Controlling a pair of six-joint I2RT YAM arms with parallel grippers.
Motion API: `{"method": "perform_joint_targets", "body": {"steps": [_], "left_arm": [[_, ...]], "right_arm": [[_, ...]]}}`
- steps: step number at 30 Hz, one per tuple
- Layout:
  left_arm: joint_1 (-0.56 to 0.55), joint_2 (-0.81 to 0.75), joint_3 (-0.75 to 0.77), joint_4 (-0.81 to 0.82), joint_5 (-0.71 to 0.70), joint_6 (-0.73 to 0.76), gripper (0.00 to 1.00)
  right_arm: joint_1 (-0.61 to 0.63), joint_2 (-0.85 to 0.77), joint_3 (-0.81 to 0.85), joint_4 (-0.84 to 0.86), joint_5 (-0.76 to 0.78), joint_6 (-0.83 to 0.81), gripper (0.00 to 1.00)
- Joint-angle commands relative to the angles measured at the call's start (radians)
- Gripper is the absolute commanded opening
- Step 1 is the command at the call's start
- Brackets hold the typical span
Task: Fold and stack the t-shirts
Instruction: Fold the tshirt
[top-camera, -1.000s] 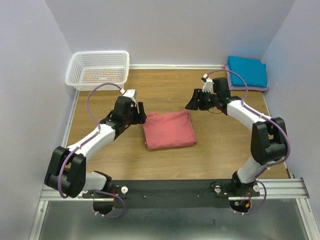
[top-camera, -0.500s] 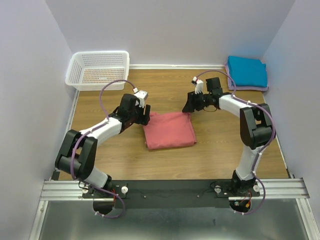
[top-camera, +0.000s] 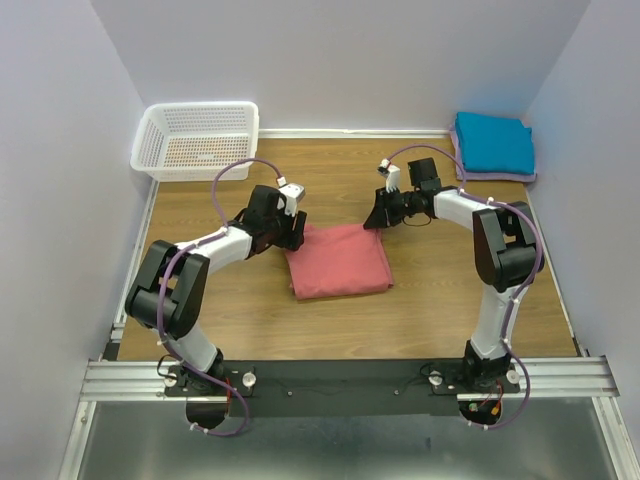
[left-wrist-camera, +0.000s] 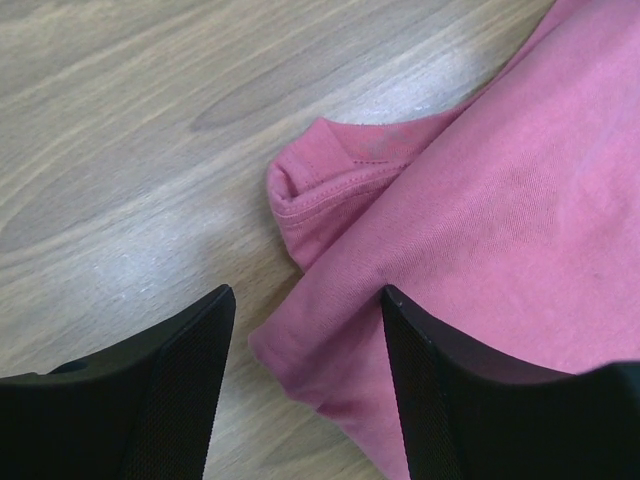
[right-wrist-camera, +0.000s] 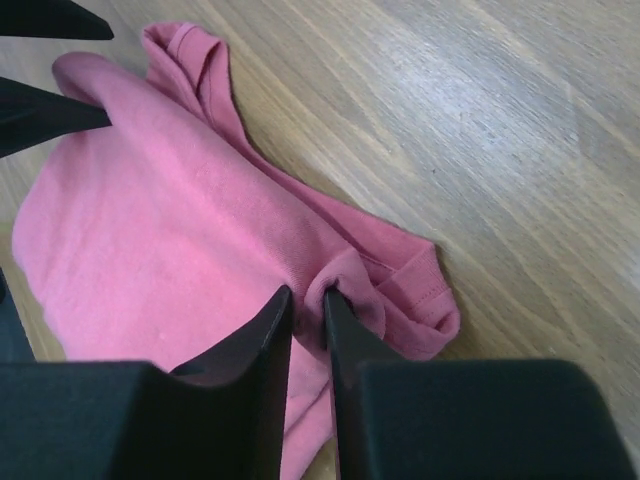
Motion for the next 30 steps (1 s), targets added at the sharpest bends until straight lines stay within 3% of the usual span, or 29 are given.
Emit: {"method": "perform_joint_targets", "body": {"steps": [1,4,12,23,30], "left_arm": [[0.004,0.015,0.021,-0.005,0.042,0.022,0.67],[0.004,0.017,0.023,-0.006,0.033,0.022,0.65],[0.022,0.011,0.02,-0.049,-0.025,0.007,0.66],[0.104,-0.003,-0.025,-0.014,0.205,-0.048,0.65],[0.136,0.048,-0.023,-0.012,0.277,-0.079,0.64]], "right_arm": [[-0.002,0.005,0.022,-0.011,-0.042,-0.015,0.18],[-0.002,0.005,0.021,-0.011,-0.046,-0.015,0.11],[-0.003,-0.001,0.016,-0.011,-0.051,-0.014,0.09],[-0.003,-0.004,0.019,-0.011,-0.052,-0.011,0.09],[-0.003,-0.004,0.016,-0.011,-0.054,-0.009,0.09]]}}
